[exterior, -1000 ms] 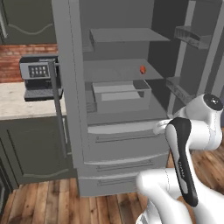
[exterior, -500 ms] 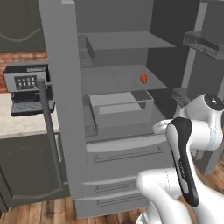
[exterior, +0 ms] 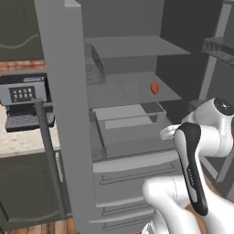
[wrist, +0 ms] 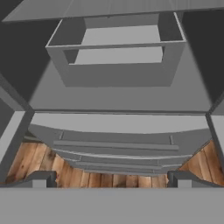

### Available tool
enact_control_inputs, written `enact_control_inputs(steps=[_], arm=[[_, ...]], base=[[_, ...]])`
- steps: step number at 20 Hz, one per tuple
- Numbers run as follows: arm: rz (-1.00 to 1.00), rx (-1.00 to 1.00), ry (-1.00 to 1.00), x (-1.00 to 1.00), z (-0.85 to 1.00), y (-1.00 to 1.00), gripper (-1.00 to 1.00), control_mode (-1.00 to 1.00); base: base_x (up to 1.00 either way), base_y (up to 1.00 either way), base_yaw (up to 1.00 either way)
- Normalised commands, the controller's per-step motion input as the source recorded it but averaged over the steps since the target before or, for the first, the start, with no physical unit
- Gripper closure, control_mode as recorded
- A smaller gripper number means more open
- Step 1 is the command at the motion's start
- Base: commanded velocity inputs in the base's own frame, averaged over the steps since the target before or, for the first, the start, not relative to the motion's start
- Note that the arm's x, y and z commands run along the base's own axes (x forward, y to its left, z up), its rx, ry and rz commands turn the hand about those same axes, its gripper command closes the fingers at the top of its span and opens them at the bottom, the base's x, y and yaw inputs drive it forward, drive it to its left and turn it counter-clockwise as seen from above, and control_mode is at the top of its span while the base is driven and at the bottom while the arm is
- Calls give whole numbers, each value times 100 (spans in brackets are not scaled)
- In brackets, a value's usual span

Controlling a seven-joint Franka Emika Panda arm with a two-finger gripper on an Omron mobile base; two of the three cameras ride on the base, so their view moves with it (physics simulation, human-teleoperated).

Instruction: Gather the cucumber and sweet potato from the fridge and place them on a tray on the dining counter. Then gather the steak and chicken drumstick from the fridge and place them on the other tray.

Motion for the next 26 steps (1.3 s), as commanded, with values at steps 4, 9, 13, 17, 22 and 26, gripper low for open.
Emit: enact_control_inputs(steps=[4,9,13,17,22,26], arm=[[0,0,0,0,0,0,-100,100],[0,0,0,0,0,0,-100,100],[0,0,0,0,0,0,-100,100],[0,0,0,0,0,0,-100,100],[0,0,0,0,0,0,-100,100],[0,0,0,0,0,0,-100,100]], base=[[37,32,0],[30,37,0],[40,24,0],[33,23,0],[20,21,0],[15,19,0]])
